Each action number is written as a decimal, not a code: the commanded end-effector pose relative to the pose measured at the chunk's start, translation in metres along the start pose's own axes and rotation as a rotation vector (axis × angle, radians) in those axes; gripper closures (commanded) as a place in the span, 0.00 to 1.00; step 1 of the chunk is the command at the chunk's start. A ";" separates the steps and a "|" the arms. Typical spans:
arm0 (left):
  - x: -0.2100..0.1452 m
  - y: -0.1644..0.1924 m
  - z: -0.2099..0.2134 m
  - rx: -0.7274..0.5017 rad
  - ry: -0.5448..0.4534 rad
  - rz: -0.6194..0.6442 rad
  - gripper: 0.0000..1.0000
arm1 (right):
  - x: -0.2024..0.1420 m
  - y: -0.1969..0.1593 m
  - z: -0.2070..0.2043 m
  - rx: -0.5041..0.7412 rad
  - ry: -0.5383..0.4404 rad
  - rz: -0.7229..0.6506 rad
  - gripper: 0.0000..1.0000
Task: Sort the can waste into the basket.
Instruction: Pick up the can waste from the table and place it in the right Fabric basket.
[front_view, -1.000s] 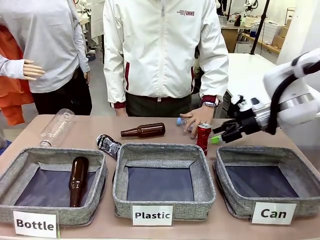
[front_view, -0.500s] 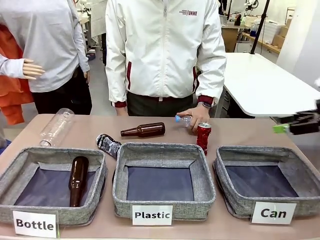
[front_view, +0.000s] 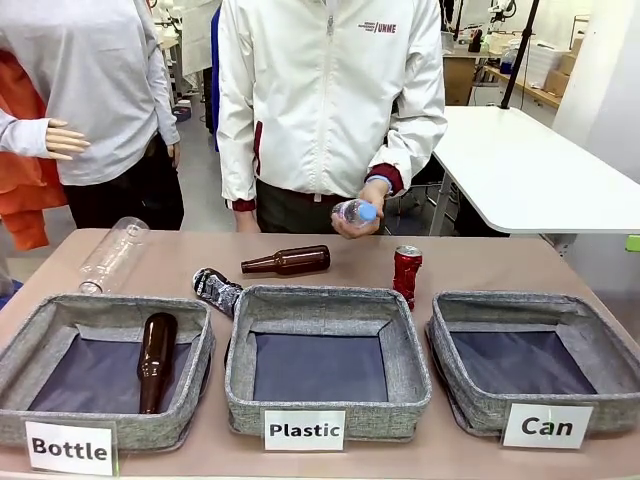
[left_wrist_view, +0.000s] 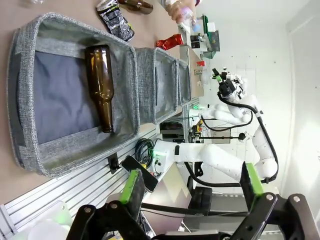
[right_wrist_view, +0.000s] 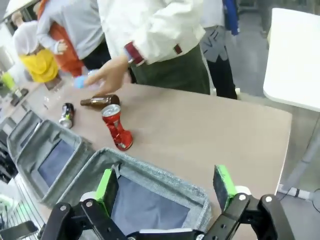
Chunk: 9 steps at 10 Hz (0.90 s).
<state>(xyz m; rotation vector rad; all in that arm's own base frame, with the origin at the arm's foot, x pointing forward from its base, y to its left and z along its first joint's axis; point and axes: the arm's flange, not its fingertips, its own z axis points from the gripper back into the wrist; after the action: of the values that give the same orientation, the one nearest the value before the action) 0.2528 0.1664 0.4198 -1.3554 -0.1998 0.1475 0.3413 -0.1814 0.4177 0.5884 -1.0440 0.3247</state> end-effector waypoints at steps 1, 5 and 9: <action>-0.004 0.000 0.001 -0.002 0.009 -0.006 0.00 | 0.006 0.007 0.002 0.008 0.035 0.023 0.00; -0.004 0.000 0.001 -0.002 0.009 -0.006 0.00 | 0.022 0.017 -0.062 -0.005 0.085 0.108 0.00; -0.004 0.000 0.001 -0.002 0.009 -0.006 0.00 | 0.043 0.024 -0.175 0.015 0.299 0.243 0.00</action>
<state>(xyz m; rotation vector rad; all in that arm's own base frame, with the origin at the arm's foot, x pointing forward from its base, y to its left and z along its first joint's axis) 0.2530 0.1663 0.4197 -1.3553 -0.1987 0.1471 0.4494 -0.0552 0.4088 0.4632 -0.8586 0.6029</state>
